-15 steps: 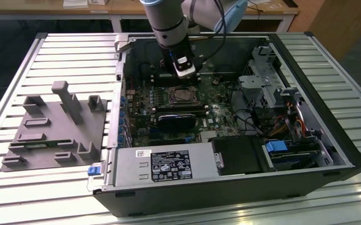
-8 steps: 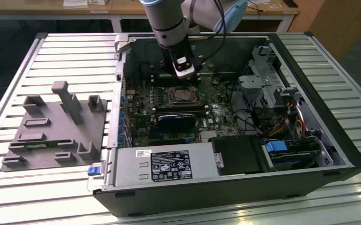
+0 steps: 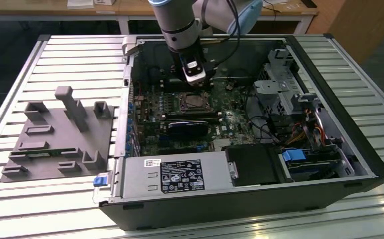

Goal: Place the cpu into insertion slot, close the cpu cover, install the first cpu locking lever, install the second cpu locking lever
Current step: 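Install the first cpu locking lever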

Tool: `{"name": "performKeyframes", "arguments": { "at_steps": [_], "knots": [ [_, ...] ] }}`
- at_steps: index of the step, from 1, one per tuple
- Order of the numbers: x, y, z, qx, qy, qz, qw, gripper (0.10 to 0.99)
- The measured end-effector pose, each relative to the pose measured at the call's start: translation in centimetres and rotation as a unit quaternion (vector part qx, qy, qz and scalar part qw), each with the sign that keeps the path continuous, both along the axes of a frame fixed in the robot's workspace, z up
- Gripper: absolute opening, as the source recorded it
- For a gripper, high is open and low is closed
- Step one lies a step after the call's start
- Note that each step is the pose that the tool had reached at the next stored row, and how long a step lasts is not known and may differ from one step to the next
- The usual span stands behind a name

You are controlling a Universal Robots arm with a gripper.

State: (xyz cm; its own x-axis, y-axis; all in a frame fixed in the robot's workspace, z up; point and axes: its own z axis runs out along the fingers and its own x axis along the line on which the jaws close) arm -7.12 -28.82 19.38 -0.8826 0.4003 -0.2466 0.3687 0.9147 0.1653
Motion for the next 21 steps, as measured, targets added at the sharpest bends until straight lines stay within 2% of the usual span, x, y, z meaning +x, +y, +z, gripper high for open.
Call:
{"name": "performKeyframes", "arguments": {
  "at_steps": [2, 8, 11, 12, 21],
  "knots": [
    [0.0, 0.04, -0.05, -0.0025, 0.0001, -0.004, 1.0, 0.106],
    [0.0, 0.06, 0.01, -0.0024, 0.0, -0.004, 1.0, 0.106],
    [0.0, 0.06, 0.4, -0.0024, -0.0001, -0.004, 1.0, 0.106],
    [0.0, 0.06, 1.01, -0.0025, 0.0, -0.004, 1.0, 0.106],
    [-0.31, 0.33, 1.02, -0.0024, -0.0001, -0.004, 1.0, 0.106]
  ]
}}
